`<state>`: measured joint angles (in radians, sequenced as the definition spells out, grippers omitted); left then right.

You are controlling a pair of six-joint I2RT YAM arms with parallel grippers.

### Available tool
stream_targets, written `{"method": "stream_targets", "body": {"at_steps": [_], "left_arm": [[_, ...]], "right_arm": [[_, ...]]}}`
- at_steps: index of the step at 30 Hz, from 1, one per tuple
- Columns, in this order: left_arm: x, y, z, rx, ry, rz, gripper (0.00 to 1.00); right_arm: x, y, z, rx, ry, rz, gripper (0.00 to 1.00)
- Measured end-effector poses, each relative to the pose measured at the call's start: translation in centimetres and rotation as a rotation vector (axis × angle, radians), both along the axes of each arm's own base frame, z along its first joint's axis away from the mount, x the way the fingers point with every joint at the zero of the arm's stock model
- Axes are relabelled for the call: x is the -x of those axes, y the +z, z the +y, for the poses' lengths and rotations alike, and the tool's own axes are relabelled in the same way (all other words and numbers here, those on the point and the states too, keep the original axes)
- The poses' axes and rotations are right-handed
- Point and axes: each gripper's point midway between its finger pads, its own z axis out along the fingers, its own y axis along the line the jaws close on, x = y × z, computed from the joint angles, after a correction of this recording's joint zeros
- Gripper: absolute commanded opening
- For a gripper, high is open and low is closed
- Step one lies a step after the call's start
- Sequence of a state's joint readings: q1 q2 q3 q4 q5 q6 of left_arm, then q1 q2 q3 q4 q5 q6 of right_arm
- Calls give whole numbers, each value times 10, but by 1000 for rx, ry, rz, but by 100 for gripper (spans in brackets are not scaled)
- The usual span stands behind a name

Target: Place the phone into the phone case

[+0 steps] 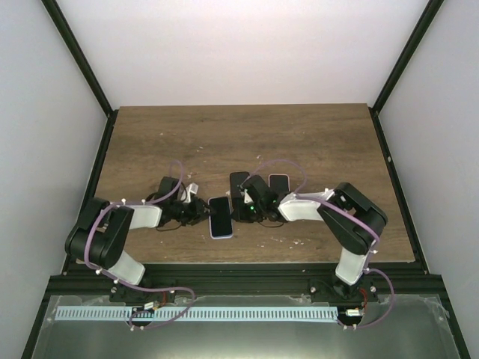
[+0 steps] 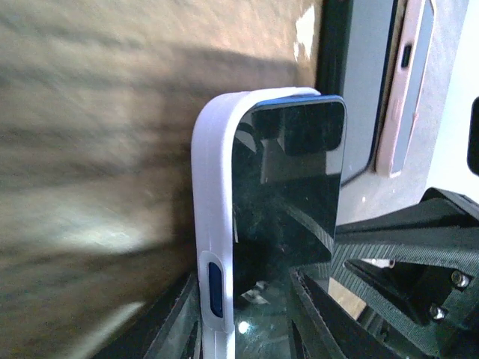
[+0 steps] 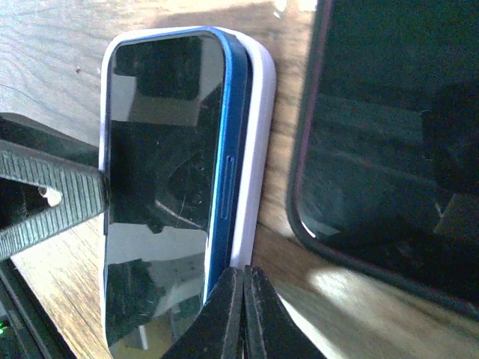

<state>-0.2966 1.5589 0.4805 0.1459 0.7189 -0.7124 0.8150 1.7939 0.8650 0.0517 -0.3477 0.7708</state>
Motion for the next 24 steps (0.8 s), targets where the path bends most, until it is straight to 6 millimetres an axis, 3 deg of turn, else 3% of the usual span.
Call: {"method": "stream_targets", "body": {"at_steps": [8,12,24], "left_arm": [[27,-1,-22,27,-72,49,32],[28,-1,-22,29,-68,56,32],[29,0,-23,59,-42,67,32]], "right_arm": [[23,5,-28,57,-22,-7,12],[25,16,-25,17,-17,-27,11],[26,15,-16,-39,1,-29,7]]}}
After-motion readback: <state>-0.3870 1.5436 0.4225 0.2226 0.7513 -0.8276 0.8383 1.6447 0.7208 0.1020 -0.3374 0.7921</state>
